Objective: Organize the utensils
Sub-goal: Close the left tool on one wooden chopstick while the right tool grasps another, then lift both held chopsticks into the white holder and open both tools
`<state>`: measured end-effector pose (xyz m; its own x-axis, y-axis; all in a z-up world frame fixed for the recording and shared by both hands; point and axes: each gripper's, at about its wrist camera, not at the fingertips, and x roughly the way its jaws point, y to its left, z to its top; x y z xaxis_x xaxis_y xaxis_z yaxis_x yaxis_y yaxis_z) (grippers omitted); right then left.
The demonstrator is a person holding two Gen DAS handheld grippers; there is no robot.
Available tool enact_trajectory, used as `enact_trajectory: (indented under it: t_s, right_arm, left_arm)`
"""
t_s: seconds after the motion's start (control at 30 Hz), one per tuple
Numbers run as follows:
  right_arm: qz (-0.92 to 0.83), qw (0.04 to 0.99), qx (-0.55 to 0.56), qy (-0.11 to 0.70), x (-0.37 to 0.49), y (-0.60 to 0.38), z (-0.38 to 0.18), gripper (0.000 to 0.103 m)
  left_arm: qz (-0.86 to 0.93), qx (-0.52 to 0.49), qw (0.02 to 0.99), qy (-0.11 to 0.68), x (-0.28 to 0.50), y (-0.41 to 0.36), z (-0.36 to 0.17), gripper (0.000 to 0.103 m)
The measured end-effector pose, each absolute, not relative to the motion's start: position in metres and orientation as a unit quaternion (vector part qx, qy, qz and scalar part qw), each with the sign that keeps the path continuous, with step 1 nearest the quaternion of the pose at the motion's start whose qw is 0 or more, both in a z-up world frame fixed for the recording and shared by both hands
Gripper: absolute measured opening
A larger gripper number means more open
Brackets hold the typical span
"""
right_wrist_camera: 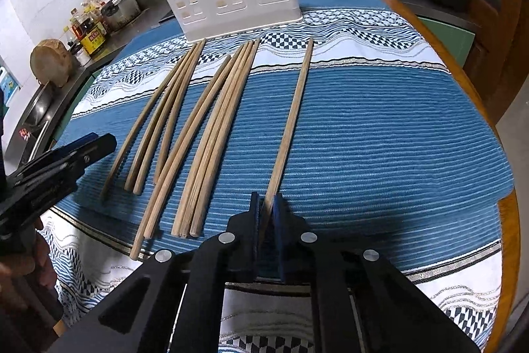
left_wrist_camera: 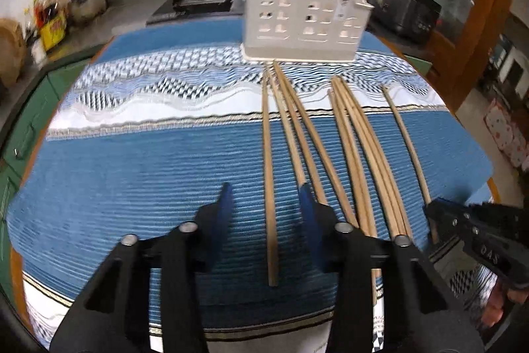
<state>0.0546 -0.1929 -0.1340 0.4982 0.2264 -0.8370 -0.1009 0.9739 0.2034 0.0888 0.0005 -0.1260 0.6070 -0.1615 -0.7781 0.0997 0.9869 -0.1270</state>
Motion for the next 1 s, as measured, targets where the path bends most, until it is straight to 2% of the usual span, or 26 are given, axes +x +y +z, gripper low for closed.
enact_trajectory:
  t_s: [0.2, 0.23, 0.27, 0.4, 0.47, 0.63, 0.87, 1.0]
  right_arm:
    - [0.092, 0.861, 0.065, 0.496, 0.056, -0.193, -0.136, 0.009]
    - [0.091, 0.861, 0.064, 0.496, 0.057, -0.193, -0.137, 0.009]
    - [0.091, 0.862, 0.062, 0.496, 0.057, -0.191, -0.137, 0.010]
    - [0.094, 0.861, 0.061, 0.495, 0.058, -0.191, -0.137, 0.010]
    - [0.094, 0.862, 0.059, 0.494, 0.058, -0.192, -0.136, 0.009]
    - [0.092, 0.868, 0.050, 0.486, 0.055, -0.194, -0.131, 0.007]
    - [0.091, 0.892, 0.032, 0.441, 0.041, -0.205, -0.102, 0.007]
    - [0.094, 0.909, 0.030, 0.404, 0.035, -0.211, -0.074, 0.007]
  left_arm:
    - [-0.082, -0.042, 0.893, 0.441, 0.090, 0.001, -0.132, 0.031]
    - [-0.083, -0.040, 0.892, 0.442, 0.091, 0.000, -0.133, 0.030]
    - [-0.085, -0.042, 0.891, 0.444, 0.091, -0.001, -0.135, 0.023]
    - [-0.080, -0.043, 0.886, 0.455, 0.094, -0.001, -0.141, 0.021]
    - [-0.078, -0.036, 0.884, 0.459, 0.094, -0.003, -0.144, 0.014]
    - [-0.071, -0.016, 0.882, 0.465, 0.095, -0.005, -0.150, 0.013]
    - [-0.068, -0.022, 0.884, 0.462, 0.096, 0.000, -0.147, 0.006]
    - [-0.076, -0.017, 0.881, 0.467, 0.096, -0.001, -0.149, 0.006]
